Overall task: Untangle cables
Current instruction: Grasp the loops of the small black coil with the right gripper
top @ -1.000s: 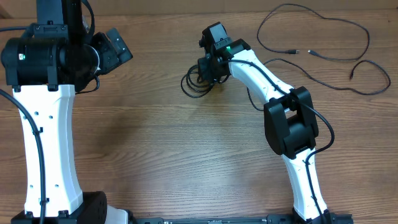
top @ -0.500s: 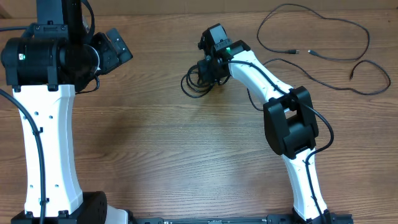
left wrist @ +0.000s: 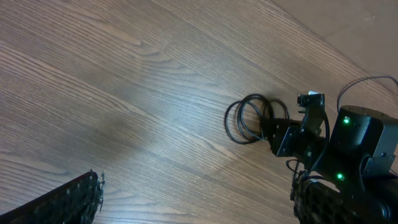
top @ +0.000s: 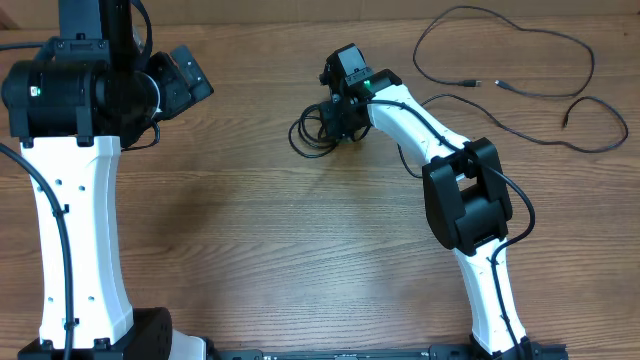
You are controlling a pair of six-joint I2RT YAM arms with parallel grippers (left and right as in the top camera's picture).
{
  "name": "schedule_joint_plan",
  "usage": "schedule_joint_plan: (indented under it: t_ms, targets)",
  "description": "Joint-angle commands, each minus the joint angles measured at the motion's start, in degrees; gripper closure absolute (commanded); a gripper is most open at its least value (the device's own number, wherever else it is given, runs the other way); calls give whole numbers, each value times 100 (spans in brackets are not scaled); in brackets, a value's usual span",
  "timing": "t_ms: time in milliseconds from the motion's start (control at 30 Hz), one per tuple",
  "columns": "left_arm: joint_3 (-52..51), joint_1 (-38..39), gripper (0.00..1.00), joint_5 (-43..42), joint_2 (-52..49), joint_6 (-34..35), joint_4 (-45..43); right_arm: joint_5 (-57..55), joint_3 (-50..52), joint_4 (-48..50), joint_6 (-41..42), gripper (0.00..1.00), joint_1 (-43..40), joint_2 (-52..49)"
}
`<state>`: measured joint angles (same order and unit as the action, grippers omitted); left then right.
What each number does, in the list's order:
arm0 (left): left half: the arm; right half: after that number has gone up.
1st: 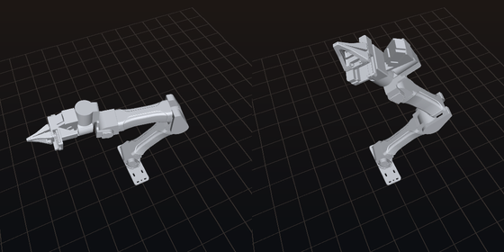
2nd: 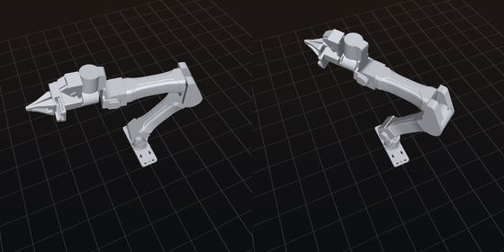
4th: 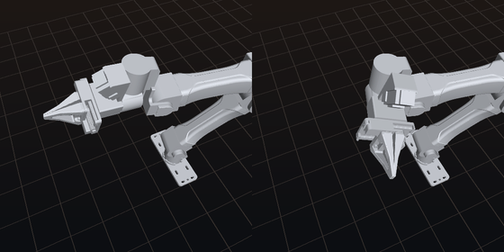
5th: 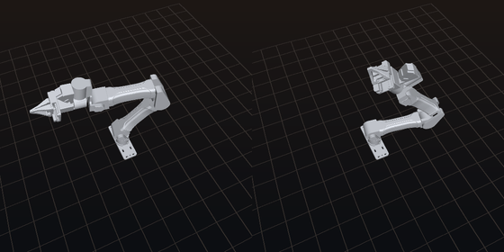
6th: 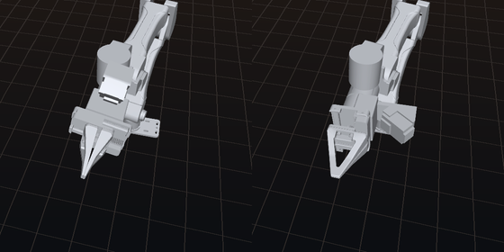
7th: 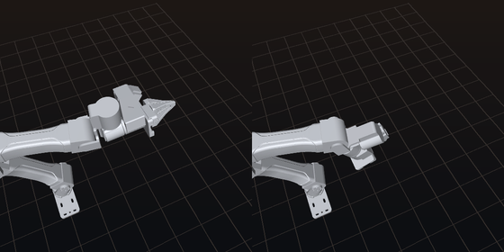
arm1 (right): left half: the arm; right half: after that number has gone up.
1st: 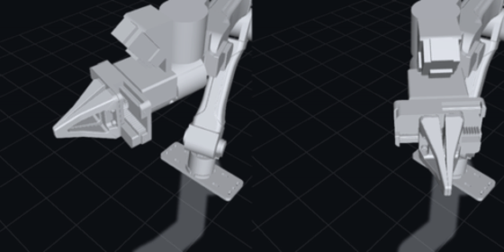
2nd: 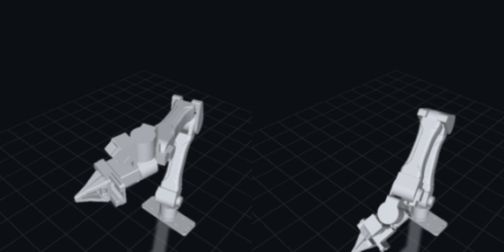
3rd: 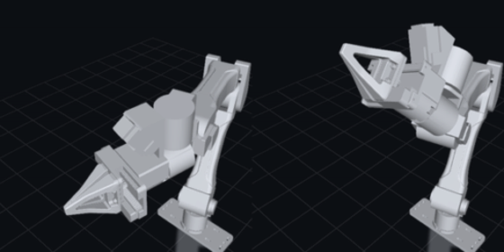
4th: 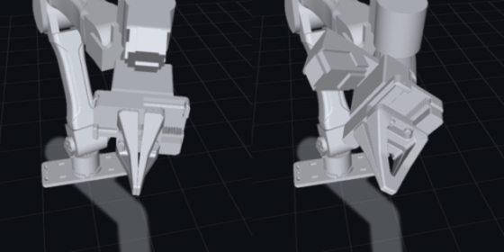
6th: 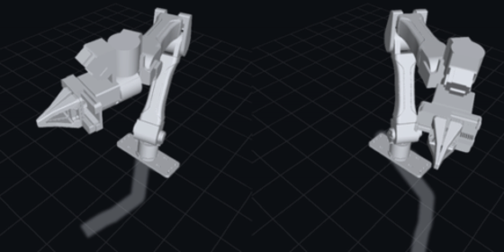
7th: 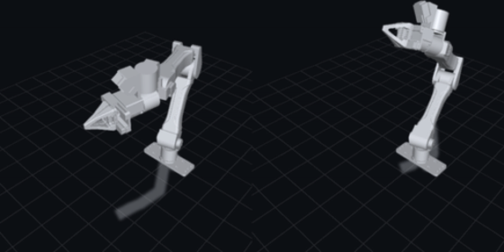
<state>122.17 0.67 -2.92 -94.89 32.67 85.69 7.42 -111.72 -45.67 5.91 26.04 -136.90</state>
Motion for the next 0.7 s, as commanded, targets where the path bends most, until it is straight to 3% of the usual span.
schedule_joint_plan:
  t_ms: [0, 67, 533, 667]
  targets:
    - [-26, 11, 0, 57, -37, 33, -26, 184, -190, -4, 177, 92, 37, 15]
    - [-26, 11, 0, 57, -37, 33, -26, 212, -337, -74, 175, 96, 37, 17]
    - [-26, 11, 0, 59, -37, 33, -22, 247, -1460, -1025, 612, 96, 26, 28]
    - [-26, 11, 1, 59, -37, 33, -26, 713, -2083, -1488, 608, 96, 26, 63]
